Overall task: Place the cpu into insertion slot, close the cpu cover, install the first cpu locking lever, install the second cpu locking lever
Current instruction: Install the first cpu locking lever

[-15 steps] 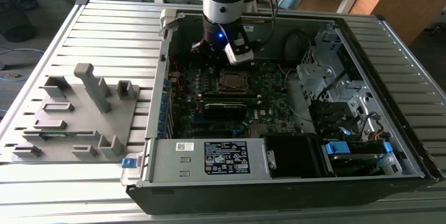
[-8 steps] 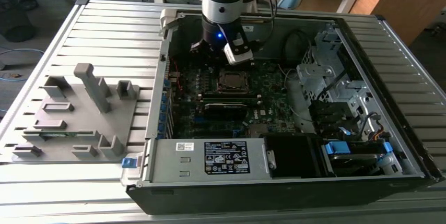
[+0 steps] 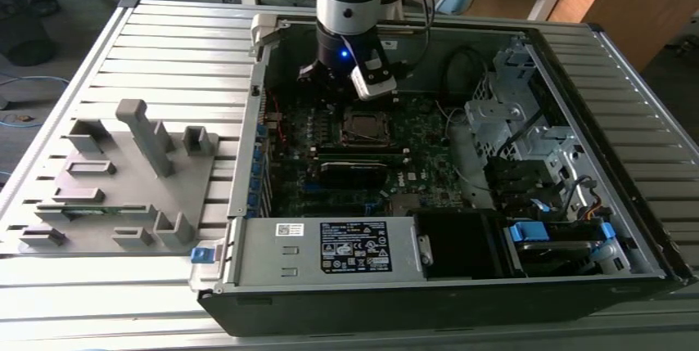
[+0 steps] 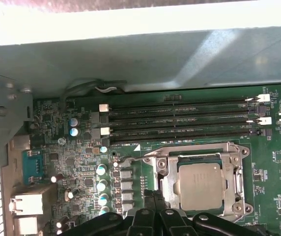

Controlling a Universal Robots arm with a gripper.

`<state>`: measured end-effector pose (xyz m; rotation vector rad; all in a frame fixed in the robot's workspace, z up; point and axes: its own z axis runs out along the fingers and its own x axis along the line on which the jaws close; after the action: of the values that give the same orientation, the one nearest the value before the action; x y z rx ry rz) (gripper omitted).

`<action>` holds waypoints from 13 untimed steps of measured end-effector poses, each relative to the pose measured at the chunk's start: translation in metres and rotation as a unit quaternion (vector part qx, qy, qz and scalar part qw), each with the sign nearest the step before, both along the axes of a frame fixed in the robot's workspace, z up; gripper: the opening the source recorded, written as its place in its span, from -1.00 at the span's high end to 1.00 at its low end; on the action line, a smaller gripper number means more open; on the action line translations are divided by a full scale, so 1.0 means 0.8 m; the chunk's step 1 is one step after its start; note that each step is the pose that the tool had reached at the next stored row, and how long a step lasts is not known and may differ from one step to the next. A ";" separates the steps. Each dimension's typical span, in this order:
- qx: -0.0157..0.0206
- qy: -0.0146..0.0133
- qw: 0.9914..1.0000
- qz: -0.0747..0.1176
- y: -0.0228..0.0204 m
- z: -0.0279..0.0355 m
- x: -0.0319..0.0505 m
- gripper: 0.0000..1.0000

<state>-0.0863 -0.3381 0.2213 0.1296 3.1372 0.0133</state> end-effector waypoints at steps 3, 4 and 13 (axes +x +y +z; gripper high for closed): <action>0.000 0.000 1.000 0.000 -0.0001 0.0009 0.000 0.79; 0.000 0.000 1.000 0.000 0.0000 0.0009 0.000 0.79; 0.001 0.000 1.000 0.000 -0.0001 0.0020 0.000 0.79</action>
<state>-0.0864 -0.3382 0.2229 0.1295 3.1376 0.0175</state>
